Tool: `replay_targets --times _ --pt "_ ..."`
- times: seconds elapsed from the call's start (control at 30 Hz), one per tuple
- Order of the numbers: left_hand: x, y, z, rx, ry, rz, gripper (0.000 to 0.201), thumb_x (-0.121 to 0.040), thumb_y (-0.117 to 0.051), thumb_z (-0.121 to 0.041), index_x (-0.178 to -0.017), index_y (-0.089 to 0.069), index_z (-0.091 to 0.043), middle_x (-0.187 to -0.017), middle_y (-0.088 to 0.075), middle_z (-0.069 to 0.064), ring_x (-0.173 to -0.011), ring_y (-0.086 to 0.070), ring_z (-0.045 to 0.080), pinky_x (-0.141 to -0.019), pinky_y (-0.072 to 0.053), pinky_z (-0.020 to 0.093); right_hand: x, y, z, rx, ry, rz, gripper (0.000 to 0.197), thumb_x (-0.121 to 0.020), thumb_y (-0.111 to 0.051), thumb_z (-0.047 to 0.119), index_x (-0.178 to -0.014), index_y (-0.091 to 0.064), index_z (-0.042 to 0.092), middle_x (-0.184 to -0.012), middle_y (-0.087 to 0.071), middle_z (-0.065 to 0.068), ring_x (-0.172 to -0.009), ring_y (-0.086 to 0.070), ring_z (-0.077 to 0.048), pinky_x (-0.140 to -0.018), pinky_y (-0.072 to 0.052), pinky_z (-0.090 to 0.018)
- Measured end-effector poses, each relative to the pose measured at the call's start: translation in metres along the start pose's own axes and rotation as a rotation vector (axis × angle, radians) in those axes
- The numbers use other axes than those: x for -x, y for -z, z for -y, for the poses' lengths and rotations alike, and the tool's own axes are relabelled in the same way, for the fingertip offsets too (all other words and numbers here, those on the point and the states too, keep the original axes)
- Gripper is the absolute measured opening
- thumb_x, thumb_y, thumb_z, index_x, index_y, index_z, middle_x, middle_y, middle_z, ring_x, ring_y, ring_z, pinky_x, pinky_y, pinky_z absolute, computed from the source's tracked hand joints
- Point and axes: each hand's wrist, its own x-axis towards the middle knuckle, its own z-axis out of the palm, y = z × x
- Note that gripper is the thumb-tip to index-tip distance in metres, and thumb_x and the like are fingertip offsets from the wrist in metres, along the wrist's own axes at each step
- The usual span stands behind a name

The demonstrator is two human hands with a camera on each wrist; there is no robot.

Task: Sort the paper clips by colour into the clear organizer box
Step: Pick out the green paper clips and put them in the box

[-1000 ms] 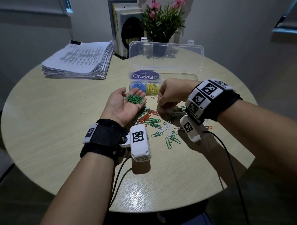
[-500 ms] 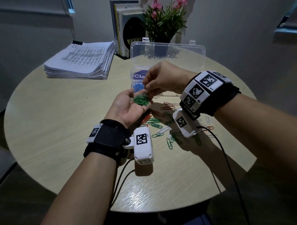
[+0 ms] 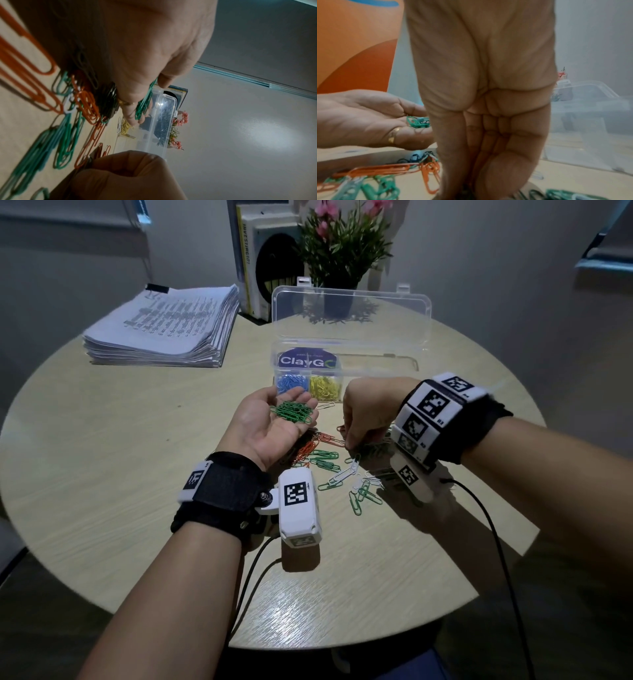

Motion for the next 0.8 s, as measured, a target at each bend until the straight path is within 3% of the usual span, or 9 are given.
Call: replay_targets --times 0.1,0.17,0.27,0.47,0.7,0.8 --pt "0.001 0.0 0.0 0.004 0.004 0.005 0.04 -0.102 -0.029 -0.023 -0.1 -0.056 0.007 -0.102 -0.058 0.022 -0.099 -0.055 0.031 -0.094 -0.039 0.042 -0.002 -0.001 -0.001 0.019 0.009 -0.003 0.034 -0.077 -0.078 0.023 -0.104 -0.072 0.003 -0.093 -0.072 -0.01 -0.076 -0.063 -0.021 -0.084 -0.057 -0.038" --pt "0.0 0.0 0.001 0.011 0.007 0.011 0.04 -0.102 -0.029 -0.023 -0.1 -0.056 0.007 -0.103 -0.058 0.022 -0.103 -0.053 0.031 -0.095 -0.038 0.042 -0.002 0.001 -0.003 0.001 0.001 0.006 0.028 -0.08 -0.075 0.02 -0.104 -0.071 0.006 -0.082 -0.068 -0.003 -0.074 -0.061 -0.018 -0.081 -0.057 -0.036" --pt "0.0 0.0 0.0 0.018 0.006 0.015 0.04 -0.101 -0.029 -0.023 -0.101 -0.055 0.007 -0.103 -0.058 0.022 -0.095 -0.055 0.032 -0.094 -0.038 0.042 -0.004 0.004 -0.006 -0.032 -0.019 0.02 0.026 -0.081 -0.074 0.02 -0.105 -0.071 0.009 -0.071 -0.061 0.005 -0.071 -0.061 -0.017 -0.078 -0.056 -0.036" --pt "-0.001 0.002 -0.003 0.035 -0.003 0.013 0.04 -0.1 -0.031 -0.024 -0.102 -0.057 0.008 -0.104 -0.058 0.021 -0.092 -0.057 0.031 -0.092 -0.041 0.041 -0.007 -0.002 -0.008 0.031 -0.02 0.012 0.026 -0.075 -0.078 0.027 -0.096 -0.072 0.014 -0.069 -0.061 0.007 -0.065 -0.057 -0.013 -0.059 -0.049 -0.025" --pt "-0.001 0.002 -0.003 0.031 -0.006 0.005 0.041 -0.1 -0.032 -0.024 -0.102 -0.057 0.008 -0.104 -0.058 0.021 -0.093 -0.056 0.031 -0.094 -0.039 0.041 -0.007 0.001 -0.006 0.047 0.027 0.0 0.018 -0.08 -0.071 0.022 -0.096 -0.071 0.014 -0.081 -0.065 0.002 -0.075 -0.058 -0.018 -0.064 -0.046 -0.026" --pt "-0.001 0.002 -0.002 0.034 -0.008 0.008 0.042 -0.101 -0.031 -0.025 -0.102 -0.056 0.008 -0.105 -0.058 0.022 -0.102 -0.054 0.032 -0.098 -0.038 0.042 -0.005 -0.001 0.003 0.03 0.136 -0.02 0.006 -0.082 -0.07 0.022 -0.085 -0.066 0.019 -0.082 -0.063 0.002 -0.077 -0.057 -0.017 -0.063 -0.044 -0.026"
